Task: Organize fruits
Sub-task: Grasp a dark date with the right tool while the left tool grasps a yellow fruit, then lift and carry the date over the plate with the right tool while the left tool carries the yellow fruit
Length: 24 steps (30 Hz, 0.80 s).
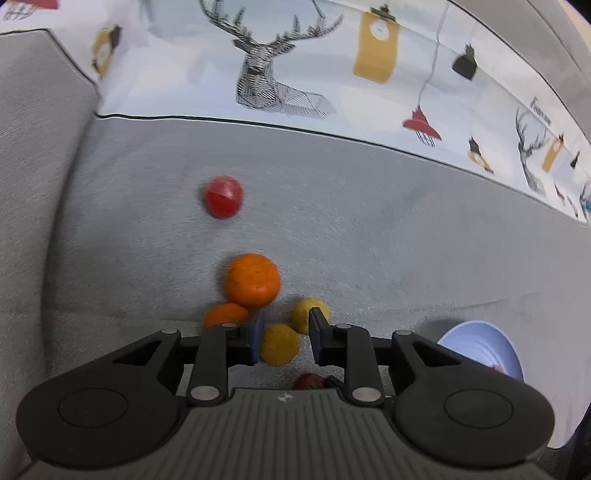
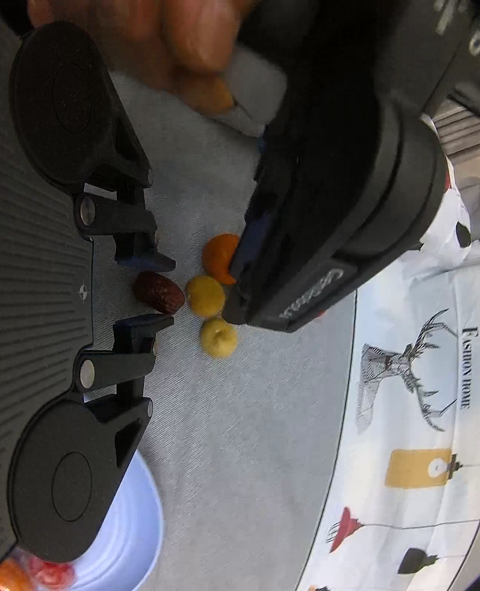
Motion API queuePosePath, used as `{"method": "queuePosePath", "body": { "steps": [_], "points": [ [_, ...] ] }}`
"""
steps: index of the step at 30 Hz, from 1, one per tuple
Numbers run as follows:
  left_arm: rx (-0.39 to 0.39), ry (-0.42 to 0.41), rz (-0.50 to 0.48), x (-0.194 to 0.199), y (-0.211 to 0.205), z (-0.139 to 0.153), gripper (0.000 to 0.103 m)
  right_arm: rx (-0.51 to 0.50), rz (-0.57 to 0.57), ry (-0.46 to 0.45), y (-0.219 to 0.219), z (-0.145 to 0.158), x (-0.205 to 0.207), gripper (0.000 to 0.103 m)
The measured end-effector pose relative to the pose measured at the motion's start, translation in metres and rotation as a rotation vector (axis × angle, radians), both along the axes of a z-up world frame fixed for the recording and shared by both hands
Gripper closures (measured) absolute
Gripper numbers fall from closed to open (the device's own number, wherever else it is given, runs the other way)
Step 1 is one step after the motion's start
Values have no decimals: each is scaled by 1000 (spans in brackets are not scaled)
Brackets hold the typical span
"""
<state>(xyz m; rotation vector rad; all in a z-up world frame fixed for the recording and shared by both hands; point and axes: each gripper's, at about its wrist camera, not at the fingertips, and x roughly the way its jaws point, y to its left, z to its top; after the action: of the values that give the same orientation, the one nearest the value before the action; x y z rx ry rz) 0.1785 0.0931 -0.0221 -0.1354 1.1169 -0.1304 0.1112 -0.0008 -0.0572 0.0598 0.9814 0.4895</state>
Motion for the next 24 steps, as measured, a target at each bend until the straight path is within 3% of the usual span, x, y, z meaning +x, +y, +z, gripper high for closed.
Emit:
{"method": "queuePosePath", "body": {
  "steps": [7, 11, 13, 15, 18, 24],
  "points": [
    [52, -1, -69, -5, -11, -5, 71, -10, -74, 47, -13, 3, -2, 77],
    [99, -1, -101, -7, -18, -8, 56, -25, -71, 49, -16, 1, -5, 77],
    [133, -2, -120, -9, -22, -9, 56, -32, -68, 52, -16, -2, -6, 77],
    [161, 1, -131, -10, -24, -12, 57, -36, -62, 47, -16, -1, -7, 77],
    [216, 6, -133, -10, -24, -17, 76, -38, -61, 40, -18, -1, -10, 77],
    [224, -52, -146, -19, -27, -5, 76, -31, -57, 23, -18, -2, -11, 77]
  ]
}}
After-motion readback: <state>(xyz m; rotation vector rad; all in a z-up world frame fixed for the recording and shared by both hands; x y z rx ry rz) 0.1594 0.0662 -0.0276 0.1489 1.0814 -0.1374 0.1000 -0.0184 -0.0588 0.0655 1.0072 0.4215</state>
